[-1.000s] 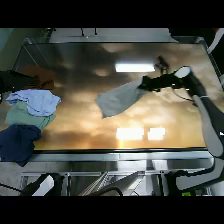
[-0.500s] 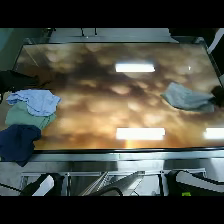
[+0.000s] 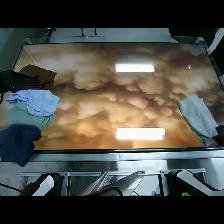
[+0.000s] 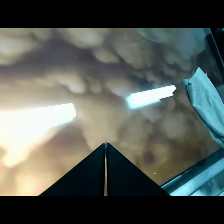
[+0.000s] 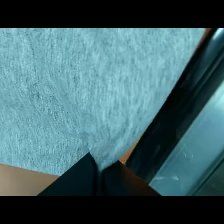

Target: Fold the shirts.

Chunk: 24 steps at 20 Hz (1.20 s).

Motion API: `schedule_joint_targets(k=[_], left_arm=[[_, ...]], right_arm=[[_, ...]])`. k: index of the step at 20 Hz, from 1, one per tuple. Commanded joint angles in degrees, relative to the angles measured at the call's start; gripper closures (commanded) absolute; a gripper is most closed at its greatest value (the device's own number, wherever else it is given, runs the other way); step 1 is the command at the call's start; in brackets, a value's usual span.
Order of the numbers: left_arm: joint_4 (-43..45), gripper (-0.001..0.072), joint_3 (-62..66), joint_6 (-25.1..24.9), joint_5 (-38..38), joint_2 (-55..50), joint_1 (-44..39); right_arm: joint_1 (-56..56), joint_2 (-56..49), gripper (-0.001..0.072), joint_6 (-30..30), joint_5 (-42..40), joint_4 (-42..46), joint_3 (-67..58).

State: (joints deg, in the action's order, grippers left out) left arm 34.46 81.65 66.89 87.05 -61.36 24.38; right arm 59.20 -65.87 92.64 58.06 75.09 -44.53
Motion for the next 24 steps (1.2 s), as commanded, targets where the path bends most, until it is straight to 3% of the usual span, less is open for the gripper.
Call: schedule_joint_targets(k=[1,2,6,9,10,11,14,18,24], left_arm=[[0.0,0.0695,0.0,0.0,0.0,0.0,0.1],[0.0,0.0695,0.0,0.0,0.0,0.0,0.0],[-0.2,0.0695,0.0,0.0,-0.1,0.0,0.1],[-0.1,0.0695,0.0,0.0,-0.9,0.0,0.1],[-0.1,0.0695,0.0,0.0,-0.9,0.0,0.1],[0.0,0.0695,0.0,0.0,-1.2,0.0,0.1],[0.1,0.0696,0.0,-1.0,-2.3,0.2,0.1],[6.3,0.0698,-2.8,1.3,-2.0,5.1,0.1],[8.0,0.0698,-30.9,2.8,0.6,24.8,0.1]], right_arm=[[2.7,2.2,0.0384,-0.3,0.7,0.4,3.6],[2.7,2.3,0.0165,-1.0,2.7,0.4,3.6],[2.8,4.7,0.0139,1.3,11.7,8.3,0.7],[2.5,7.1,0.0149,1.7,15.0,5.2,-8.7],[1.7,7.9,0.0309,1.0,15.5,1.2,-12.1],[0.3,8.6,0.0654,-2.5,15.8,-4.0,-14.7],[-7.2,12.2,0.0694,-6.1,15.8,-13.8,-18.5],[-22.6,18.1,0.0695,-6.1,17.2,-15.4,-17.5],[-48.8,27.5,0.0695,-4.2,16.2,-16.1,-5.1]])
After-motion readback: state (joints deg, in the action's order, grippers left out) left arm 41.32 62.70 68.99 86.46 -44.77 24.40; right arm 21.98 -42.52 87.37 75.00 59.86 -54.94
